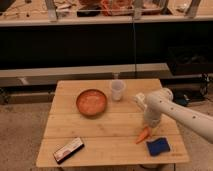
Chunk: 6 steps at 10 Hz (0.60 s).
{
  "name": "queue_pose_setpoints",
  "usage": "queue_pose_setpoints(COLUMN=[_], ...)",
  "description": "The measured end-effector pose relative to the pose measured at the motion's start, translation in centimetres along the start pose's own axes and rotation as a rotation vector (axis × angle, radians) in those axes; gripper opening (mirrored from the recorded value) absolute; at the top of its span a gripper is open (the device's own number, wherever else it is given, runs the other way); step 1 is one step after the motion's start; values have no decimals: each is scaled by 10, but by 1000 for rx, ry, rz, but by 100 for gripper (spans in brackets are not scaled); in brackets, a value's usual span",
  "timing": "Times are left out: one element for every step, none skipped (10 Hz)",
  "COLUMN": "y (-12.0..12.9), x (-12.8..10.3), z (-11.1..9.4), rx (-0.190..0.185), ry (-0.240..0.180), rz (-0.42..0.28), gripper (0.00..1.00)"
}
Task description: Place the pepper in the ceramic bowl
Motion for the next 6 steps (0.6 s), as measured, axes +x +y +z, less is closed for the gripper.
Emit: queue_pose_setpoints(y=[-7, -9, -9, -9, -12, -15], x=[-3, -6, -5, -4, -5, -6], z=[-6, -9, -10, -12, -14, -16], rx=[6, 5, 5, 5, 8, 10], ry=[5, 10, 17, 24, 30, 35], rz=[-5, -13, -16, -19, -24, -31], gripper=[0, 0, 0, 0, 0, 0])
